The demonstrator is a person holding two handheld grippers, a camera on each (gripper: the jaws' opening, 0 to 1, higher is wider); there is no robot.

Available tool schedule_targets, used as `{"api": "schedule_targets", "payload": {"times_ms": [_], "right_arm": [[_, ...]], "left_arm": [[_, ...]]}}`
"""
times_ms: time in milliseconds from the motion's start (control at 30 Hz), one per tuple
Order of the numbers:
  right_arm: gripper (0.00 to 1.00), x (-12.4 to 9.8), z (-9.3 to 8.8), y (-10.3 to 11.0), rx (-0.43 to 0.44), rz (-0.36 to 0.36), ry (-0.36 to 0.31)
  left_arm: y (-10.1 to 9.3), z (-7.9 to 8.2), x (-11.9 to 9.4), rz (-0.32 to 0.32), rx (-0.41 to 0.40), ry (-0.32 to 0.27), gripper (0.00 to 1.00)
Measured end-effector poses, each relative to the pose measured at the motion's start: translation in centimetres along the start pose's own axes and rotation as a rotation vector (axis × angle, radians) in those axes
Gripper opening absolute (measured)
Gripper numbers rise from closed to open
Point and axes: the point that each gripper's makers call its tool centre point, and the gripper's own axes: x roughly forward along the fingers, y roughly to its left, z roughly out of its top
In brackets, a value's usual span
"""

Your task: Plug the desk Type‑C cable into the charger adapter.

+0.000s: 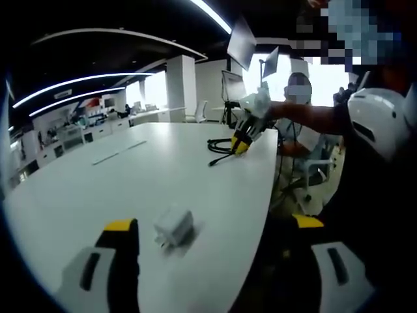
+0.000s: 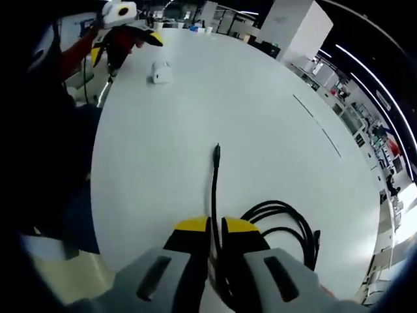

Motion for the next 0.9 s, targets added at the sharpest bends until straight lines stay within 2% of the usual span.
{"api": "schedule_targets", "payload": {"times_ms": [333,533,800,900], "right_arm": [[0.03,0.0,-0.1,0.3,0.004,0.010,-0.003],[0.02,-0.2,0.7,2.1,-0.015,0.005,-0.010],[0.02,-0.2,0.6,1.0,-0.026,0.004,-0.017],[0.02,-0.4,0.7,0.3,-0.055,0.002,-0.024]], "left_arm": [[-0.1,0.0,0.0,0.002,0.000,0.004,0.96],[-0.1,0.1,0.1,0.001,0.004,0.008,0.96],[-0.2,0.1,0.1,-0.003,0.008,0.013,0.96],[-0.1,0.3,0.1,-0.001,0.011,0.012,0.96]]}}
